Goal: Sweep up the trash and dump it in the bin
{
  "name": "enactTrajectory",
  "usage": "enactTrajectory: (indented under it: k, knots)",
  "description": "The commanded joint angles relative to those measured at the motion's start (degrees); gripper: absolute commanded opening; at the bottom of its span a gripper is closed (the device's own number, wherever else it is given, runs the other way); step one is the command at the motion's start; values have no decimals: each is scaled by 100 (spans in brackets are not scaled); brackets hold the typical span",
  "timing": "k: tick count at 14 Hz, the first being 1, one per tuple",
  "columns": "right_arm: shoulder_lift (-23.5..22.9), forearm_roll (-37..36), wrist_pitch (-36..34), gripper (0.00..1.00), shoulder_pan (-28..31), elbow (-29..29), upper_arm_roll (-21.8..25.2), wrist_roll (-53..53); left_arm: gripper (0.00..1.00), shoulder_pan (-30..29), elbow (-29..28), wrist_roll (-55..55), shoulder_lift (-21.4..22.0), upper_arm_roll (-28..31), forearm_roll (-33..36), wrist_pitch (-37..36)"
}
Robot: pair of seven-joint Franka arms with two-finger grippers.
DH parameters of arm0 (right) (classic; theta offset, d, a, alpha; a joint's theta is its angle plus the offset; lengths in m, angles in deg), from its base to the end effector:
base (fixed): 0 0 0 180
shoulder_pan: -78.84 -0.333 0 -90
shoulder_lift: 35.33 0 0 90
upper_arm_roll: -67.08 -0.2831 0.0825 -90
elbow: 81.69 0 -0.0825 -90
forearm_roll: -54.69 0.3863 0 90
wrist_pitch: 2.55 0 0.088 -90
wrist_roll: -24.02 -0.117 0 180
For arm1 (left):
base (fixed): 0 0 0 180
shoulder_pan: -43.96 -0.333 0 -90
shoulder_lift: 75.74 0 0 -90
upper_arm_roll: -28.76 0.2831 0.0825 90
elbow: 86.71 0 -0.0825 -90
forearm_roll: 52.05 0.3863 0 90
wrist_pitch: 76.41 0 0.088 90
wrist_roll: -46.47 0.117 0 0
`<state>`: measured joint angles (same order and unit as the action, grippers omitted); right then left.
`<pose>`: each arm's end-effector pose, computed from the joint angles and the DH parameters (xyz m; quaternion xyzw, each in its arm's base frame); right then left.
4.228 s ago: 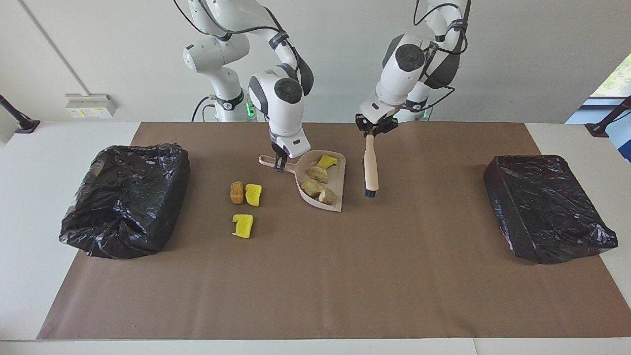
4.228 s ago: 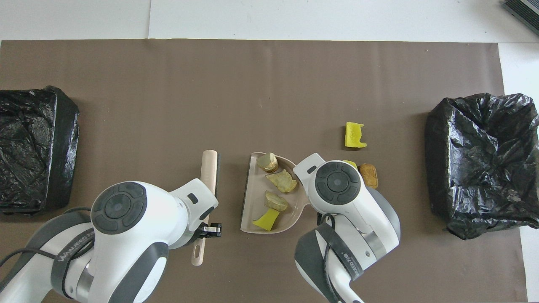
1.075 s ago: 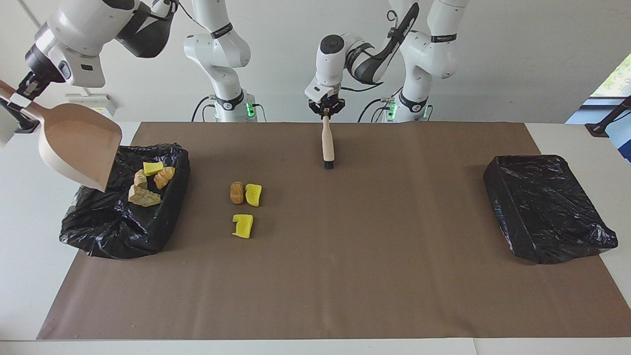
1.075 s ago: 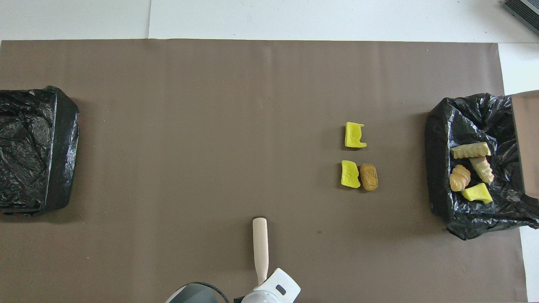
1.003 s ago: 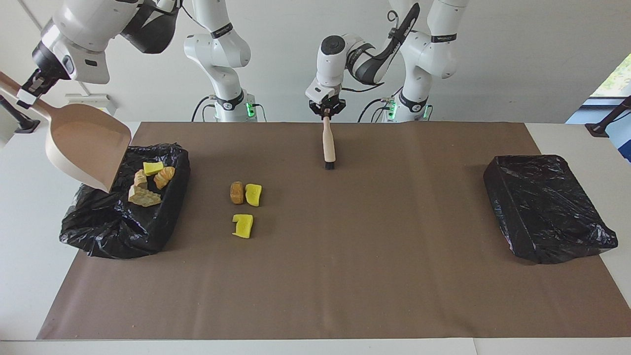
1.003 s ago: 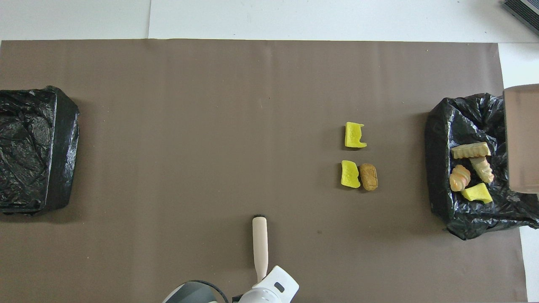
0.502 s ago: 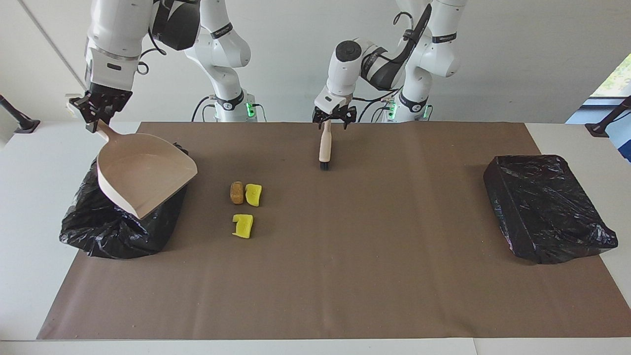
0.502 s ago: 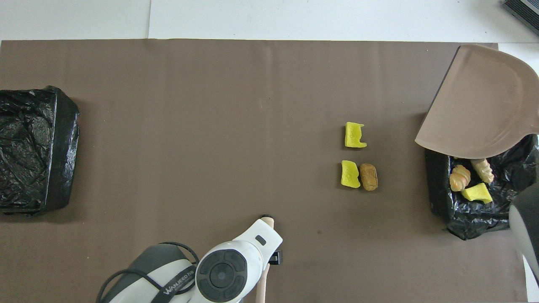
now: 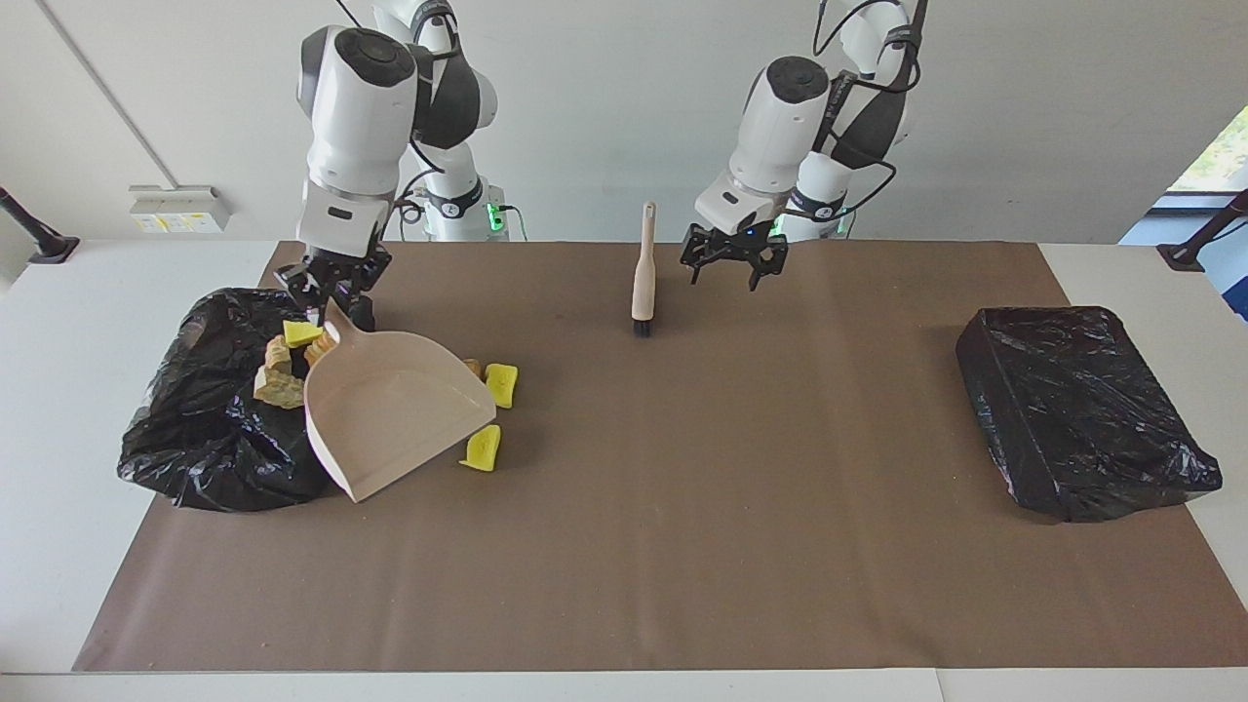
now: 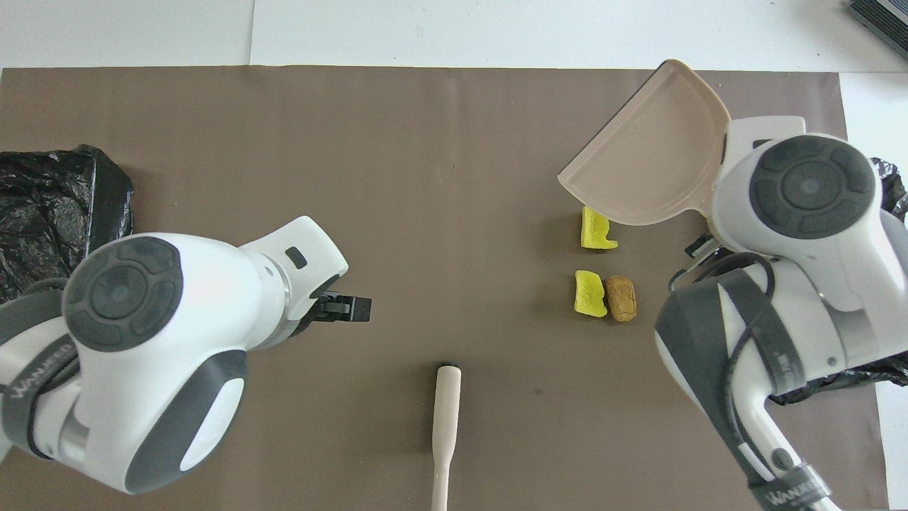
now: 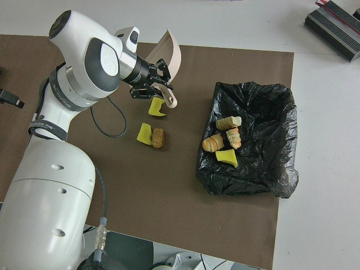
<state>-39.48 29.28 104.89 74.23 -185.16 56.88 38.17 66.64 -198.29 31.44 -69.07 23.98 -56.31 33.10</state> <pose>0.5763 0.1125 0.4619 0.9293 0.3081 0.0006 0.2035 0.4765 -0.2558 0.4945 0.9940 -0.0971 0.0261 0.0431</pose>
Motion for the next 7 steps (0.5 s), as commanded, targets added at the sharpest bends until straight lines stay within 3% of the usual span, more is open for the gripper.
enactTrajectory:
  k: [1, 4, 7]
  knots:
    - [-909, 455, -39, 0, -496, 888, 9, -1471, 100, -491, 1179, 875, -482, -76, 154, -667]
    - [-1526, 1272, -22, 0, -805, 1522, 9, -2746, 100, -1062, 1910, 1107, -500, -67, 172, -886]
    - [-1825, 2282, 600, 0, -1199, 1567, 9, -4284, 100, -1476, 2490, 1930, -518, -58, 391, -1501]
